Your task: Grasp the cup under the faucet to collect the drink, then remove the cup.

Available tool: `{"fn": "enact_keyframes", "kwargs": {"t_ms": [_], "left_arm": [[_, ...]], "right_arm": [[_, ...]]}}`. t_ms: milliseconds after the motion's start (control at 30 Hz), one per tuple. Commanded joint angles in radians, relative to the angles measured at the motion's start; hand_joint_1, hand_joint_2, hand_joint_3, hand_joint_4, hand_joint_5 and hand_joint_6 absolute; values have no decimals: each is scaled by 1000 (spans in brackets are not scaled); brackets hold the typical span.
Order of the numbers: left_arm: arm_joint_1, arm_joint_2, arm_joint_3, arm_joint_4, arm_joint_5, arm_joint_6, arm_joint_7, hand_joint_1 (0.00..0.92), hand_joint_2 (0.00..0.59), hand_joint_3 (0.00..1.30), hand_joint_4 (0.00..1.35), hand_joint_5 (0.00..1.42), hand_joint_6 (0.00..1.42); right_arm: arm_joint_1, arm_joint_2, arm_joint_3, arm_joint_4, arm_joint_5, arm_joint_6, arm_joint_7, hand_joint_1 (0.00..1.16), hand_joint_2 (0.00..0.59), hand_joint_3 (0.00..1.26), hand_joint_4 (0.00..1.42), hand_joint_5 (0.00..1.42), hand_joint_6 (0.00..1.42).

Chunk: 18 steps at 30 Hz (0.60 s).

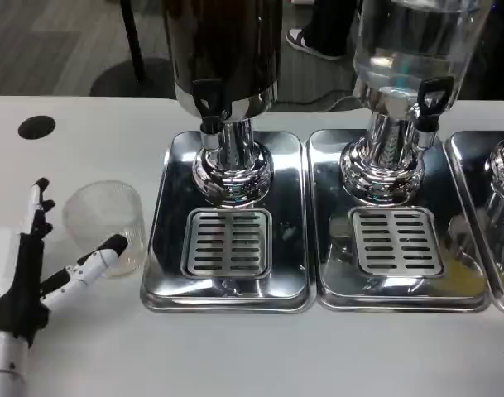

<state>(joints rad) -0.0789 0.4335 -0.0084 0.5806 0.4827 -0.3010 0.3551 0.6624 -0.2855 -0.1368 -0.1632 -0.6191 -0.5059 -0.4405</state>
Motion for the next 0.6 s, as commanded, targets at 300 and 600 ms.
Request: {"fn": "enact_keyframes", "kwargs": {"t_ms": [300,600], "left_arm": [[-61,2,-65,77,2,6,-3,194,76,6,136,231,351],[-41,2,-64,83,-14,-13,-2,189,76,10,136,234,355]], "right_arm": [[22,8,-23,-42,20,-35,6,610,503,286,196,97,9],[29,14,-31,-42,25,-53,3,610,504,286,196,102,9]]}}
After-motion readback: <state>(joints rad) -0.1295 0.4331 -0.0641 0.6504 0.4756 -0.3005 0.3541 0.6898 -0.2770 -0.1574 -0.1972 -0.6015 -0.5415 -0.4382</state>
